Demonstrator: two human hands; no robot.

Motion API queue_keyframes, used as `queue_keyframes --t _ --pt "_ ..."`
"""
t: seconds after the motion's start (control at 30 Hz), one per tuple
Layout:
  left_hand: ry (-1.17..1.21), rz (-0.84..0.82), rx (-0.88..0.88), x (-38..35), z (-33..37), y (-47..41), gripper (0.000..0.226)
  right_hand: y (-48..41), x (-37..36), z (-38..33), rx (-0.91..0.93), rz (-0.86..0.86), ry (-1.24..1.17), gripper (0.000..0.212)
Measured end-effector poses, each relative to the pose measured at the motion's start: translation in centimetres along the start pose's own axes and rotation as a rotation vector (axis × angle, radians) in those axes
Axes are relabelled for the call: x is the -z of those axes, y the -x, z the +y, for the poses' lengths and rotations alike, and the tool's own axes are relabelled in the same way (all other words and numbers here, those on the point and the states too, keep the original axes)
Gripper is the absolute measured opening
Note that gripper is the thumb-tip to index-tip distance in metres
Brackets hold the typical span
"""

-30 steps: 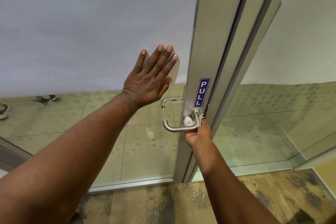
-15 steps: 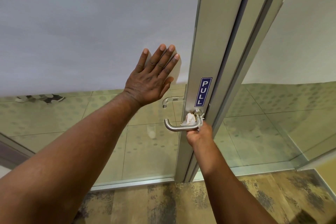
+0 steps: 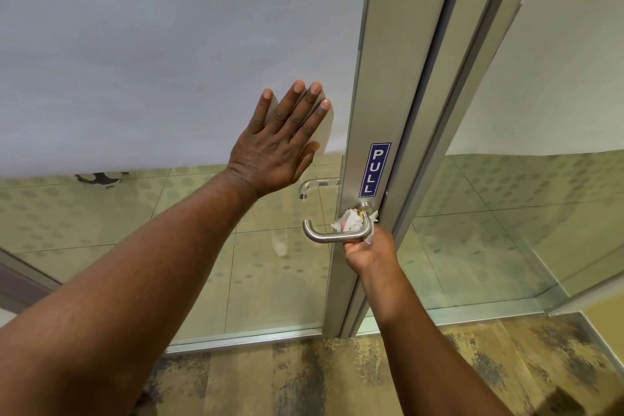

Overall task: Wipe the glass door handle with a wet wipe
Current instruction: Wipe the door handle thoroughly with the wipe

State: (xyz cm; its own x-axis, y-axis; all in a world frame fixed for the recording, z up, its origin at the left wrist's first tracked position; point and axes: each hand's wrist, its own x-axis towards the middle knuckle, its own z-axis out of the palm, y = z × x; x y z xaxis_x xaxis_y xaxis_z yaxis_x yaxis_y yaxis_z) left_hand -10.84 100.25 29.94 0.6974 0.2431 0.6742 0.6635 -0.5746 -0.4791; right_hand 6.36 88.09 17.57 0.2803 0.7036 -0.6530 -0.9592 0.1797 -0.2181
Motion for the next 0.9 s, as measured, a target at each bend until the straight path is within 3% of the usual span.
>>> queue_keyframes --t 0.17,0.37,0.63,0.9 --pt "0.002 0.002 -0.002 0.0 0.0 0.0 0.071 0.6 -0.1 0.0 -0.022 -0.047 -0.079 0.026" --pt "0.001 0.018 -0.009 0.0 -0.1 0.0 0.071 -0.5 0.3 0.3 0.085 0.070 -0.006 0.013" --pt "0.011 0.017 -0.004 0.0 0.0 0.0 0.071 -1.3 0.9 0.7 0.220 0.076 -0.017 0.007" --pt "0.015 0.009 -0.004 0.1 -0.1 0.0 0.071 -0.5 0.8 1.0 0.476 0.220 0.270 0.012"
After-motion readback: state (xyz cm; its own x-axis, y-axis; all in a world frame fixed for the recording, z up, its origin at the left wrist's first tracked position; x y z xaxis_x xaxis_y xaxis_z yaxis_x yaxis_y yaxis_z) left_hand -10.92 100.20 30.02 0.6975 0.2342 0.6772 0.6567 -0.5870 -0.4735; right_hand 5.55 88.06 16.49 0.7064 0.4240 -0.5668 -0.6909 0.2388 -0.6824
